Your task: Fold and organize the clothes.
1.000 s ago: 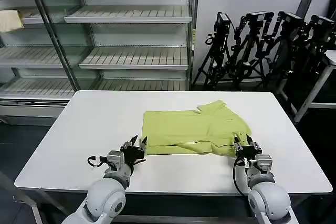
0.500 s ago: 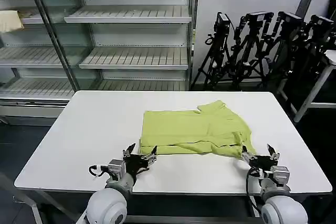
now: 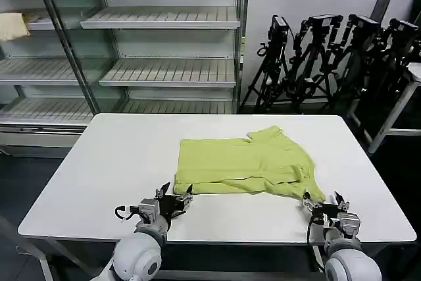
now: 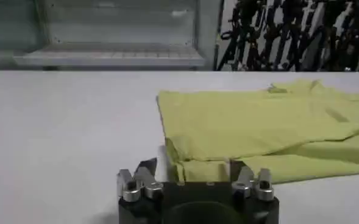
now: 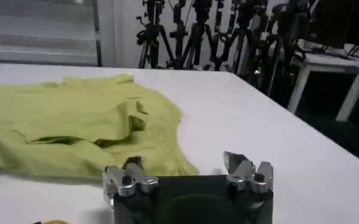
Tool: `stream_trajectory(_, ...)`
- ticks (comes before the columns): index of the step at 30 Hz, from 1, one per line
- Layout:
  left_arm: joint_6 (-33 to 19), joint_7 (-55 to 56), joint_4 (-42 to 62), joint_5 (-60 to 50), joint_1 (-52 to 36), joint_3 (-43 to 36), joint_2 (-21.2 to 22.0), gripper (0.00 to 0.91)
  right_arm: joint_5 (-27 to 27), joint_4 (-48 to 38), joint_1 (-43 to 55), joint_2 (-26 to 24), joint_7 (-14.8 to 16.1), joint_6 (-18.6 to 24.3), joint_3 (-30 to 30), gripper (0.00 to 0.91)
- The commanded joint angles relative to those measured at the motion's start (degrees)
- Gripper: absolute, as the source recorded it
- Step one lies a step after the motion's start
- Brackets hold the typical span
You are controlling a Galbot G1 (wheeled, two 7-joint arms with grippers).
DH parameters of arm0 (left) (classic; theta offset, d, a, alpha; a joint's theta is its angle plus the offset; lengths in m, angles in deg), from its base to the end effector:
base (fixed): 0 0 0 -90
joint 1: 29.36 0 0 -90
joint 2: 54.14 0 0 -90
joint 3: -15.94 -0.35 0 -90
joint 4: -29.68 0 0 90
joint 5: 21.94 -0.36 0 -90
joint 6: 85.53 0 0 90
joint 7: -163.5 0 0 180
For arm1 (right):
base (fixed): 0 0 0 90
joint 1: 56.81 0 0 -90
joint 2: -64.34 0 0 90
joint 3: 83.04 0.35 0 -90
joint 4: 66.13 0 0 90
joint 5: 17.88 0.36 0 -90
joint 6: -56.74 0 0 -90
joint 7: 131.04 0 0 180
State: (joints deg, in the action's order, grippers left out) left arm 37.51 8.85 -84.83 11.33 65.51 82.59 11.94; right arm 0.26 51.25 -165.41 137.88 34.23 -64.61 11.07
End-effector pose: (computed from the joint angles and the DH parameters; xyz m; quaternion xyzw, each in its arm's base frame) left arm 0.2796 -0.0373 -0.2607 -0.0837 -0.9693 0.0000 0.2312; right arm 0.2478 -0.0742 -0.2632 -0.0884 -0.9766 0.0235 0.1945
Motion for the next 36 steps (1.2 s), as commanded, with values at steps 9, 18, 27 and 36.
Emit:
stream_trajectory(9,0.1,-0.1,1.5,3.8,0.2,0.2,-0.1,0.020,0.7,0.3,-0.2,0.3,-0.1,0.4,-1.0,0.000)
stream_trajectory(18,0.1,-0.1,-2.3,4.5,1.4,1.2,-1.0,0.020,1.1,4.9,-2.9,-0.5,0.1,0.7,0.0,0.000)
stream_trajectory(27,0.1,0.0,-9.6,3.1,7.0,4.1,-4.1,0.020,0.8,12.8,-11.1,-0.3,0.4,1.1,2.3,0.000)
stream_trajectory(36,0.0,-0.4,-14.9,-0.3,17.3,6.1,-6.3,0.020,-1.8,17.6,-19.5,0.4,1.5,2.2,2.8,0.000)
